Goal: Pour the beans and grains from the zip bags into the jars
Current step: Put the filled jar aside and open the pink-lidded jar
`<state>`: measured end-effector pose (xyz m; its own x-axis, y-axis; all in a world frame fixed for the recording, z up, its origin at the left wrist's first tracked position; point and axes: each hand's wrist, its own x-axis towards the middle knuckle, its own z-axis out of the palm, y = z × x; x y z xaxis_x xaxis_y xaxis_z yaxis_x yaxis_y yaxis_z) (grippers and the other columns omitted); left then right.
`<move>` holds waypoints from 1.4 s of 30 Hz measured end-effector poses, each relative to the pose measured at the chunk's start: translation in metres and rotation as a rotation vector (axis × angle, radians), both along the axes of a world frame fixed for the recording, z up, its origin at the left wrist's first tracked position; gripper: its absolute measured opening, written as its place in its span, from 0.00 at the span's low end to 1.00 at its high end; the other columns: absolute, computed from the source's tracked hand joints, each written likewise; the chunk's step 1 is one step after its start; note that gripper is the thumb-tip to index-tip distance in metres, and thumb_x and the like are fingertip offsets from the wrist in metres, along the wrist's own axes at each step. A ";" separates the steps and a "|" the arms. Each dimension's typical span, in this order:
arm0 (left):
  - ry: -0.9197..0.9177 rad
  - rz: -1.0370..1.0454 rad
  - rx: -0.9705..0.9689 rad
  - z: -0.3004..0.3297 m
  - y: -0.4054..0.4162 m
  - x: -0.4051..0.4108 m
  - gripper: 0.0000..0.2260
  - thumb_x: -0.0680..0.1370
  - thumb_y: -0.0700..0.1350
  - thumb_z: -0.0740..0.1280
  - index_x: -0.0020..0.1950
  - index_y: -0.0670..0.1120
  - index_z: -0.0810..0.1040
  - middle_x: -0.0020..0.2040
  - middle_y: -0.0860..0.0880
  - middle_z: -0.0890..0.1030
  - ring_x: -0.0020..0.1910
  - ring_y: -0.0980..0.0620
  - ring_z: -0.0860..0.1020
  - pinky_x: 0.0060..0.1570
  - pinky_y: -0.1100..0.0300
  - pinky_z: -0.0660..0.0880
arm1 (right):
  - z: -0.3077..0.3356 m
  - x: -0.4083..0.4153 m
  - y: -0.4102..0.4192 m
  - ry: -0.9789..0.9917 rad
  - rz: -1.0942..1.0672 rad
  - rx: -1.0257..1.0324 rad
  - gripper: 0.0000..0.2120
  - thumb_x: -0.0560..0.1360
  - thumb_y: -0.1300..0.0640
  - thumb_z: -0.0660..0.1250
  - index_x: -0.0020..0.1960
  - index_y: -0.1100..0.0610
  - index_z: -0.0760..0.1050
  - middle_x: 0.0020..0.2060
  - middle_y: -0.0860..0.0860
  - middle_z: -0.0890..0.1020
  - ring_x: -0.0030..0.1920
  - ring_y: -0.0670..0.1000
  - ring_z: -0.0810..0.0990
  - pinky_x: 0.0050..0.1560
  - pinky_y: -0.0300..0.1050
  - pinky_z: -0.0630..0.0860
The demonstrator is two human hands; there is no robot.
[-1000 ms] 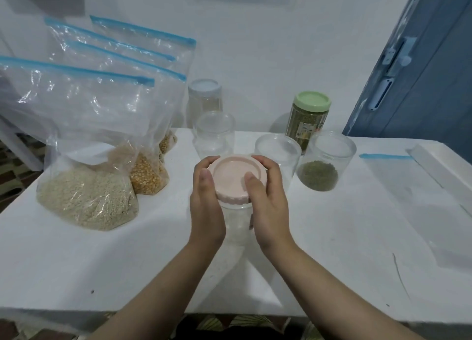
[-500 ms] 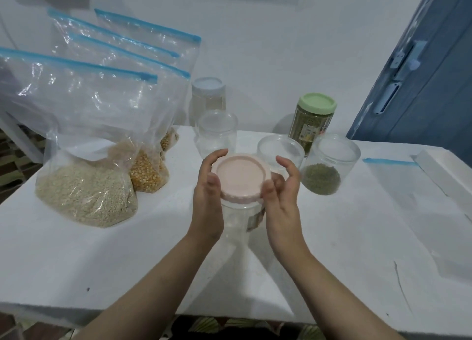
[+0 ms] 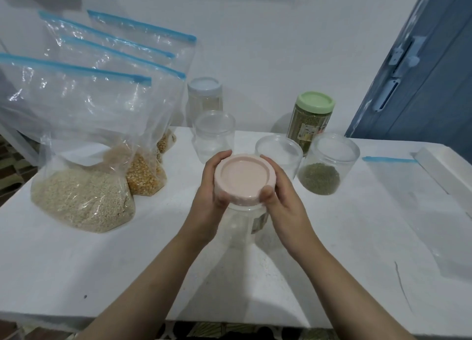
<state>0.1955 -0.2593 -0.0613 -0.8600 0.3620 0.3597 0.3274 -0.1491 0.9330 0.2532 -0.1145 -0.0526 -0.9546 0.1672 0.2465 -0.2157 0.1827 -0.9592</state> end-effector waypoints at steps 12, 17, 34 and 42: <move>-0.066 -0.007 0.031 0.002 0.010 -0.002 0.43 0.66 0.80 0.59 0.69 0.49 0.67 0.63 0.51 0.76 0.63 0.51 0.77 0.61 0.58 0.74 | 0.004 0.003 0.007 -0.010 -0.010 -0.010 0.34 0.72 0.23 0.53 0.72 0.38 0.66 0.65 0.35 0.74 0.69 0.38 0.71 0.68 0.46 0.71; -0.066 -0.023 0.028 -0.002 0.010 -0.003 0.41 0.66 0.79 0.61 0.68 0.50 0.67 0.61 0.56 0.78 0.61 0.53 0.78 0.58 0.59 0.76 | 0.010 0.008 0.007 -0.075 -0.004 0.004 0.38 0.62 0.22 0.66 0.66 0.37 0.64 0.60 0.37 0.74 0.65 0.42 0.73 0.54 0.32 0.74; -0.100 -0.018 0.038 -0.003 0.011 -0.003 0.42 0.67 0.80 0.58 0.68 0.51 0.68 0.63 0.51 0.77 0.63 0.50 0.77 0.62 0.52 0.75 | 0.007 0.014 0.019 -0.084 0.050 0.022 0.34 0.70 0.32 0.68 0.71 0.36 0.60 0.59 0.33 0.76 0.63 0.37 0.74 0.58 0.37 0.76; -0.095 -0.039 0.027 -0.001 0.011 -0.001 0.42 0.66 0.80 0.59 0.68 0.50 0.67 0.61 0.53 0.78 0.62 0.50 0.78 0.60 0.54 0.76 | 0.013 0.016 0.019 -0.068 0.088 0.088 0.32 0.66 0.22 0.62 0.68 0.30 0.63 0.65 0.33 0.72 0.66 0.36 0.71 0.59 0.35 0.75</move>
<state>0.1943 -0.2482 -0.0623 -0.8763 0.3869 0.2871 0.2311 -0.1851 0.9551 0.2692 -0.0953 -0.0398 -0.9797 0.0626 0.1903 -0.1692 0.2498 -0.9534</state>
